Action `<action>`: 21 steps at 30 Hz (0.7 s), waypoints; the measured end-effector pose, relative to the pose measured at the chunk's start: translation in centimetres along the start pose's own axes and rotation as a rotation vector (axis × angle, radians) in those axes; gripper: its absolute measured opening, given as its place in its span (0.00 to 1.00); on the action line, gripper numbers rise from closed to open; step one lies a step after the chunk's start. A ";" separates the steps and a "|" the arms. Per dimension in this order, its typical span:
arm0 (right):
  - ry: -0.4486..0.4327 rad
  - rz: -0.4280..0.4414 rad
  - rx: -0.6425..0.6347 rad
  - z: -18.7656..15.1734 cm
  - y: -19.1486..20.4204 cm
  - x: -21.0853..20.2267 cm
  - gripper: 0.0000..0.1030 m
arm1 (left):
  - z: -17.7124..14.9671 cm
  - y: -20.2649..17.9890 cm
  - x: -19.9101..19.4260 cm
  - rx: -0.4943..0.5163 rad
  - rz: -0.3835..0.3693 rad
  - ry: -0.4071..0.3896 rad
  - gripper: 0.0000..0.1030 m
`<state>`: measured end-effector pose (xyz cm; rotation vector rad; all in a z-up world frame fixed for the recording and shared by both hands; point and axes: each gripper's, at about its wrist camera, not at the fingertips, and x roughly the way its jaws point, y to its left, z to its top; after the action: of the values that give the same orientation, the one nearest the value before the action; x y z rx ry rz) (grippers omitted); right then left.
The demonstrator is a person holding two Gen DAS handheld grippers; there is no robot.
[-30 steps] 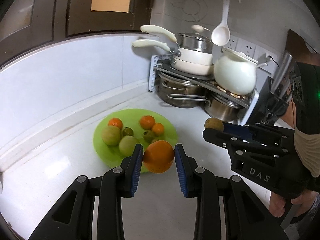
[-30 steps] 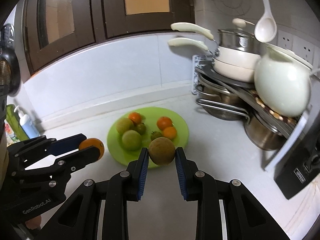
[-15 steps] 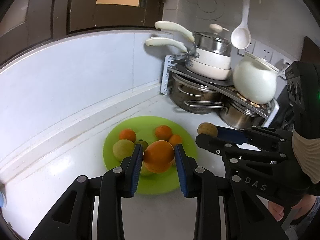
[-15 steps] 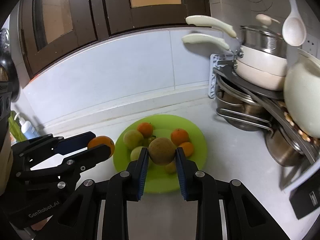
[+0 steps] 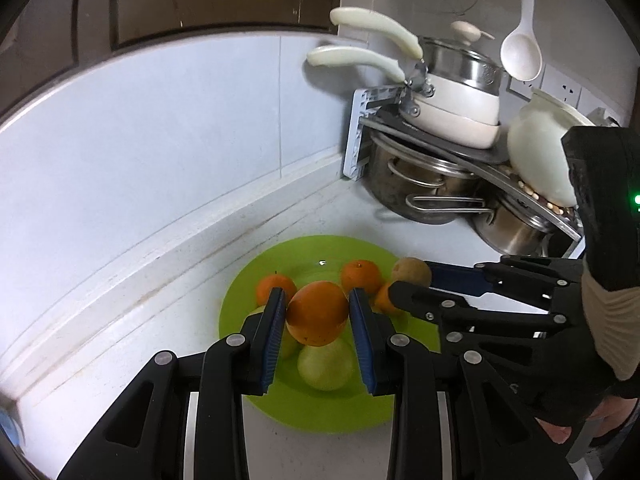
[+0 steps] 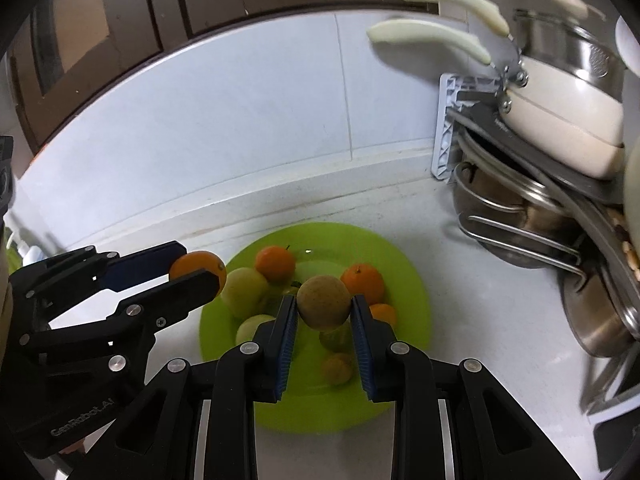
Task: Organize fruits
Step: 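Lower both fruits onto the green plate and open both grippers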
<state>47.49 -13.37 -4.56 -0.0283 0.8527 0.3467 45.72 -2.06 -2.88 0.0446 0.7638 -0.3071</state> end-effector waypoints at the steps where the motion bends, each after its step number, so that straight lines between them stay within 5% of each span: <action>1: 0.007 0.002 0.003 0.1 -0.2 0.6 0.28 | 0.1 0.1 0.4 0.000 0.003 0.005 0.32; 21: 0.082 0.003 0.017 0.4 -1.2 5.4 0.28 | 0.0 1.7 4.6 -0.026 0.025 0.090 0.32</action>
<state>51.45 -12.89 -8.46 -0.0256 0.9370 0.3435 49.40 -1.64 -6.15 0.0437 0.8557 -0.2727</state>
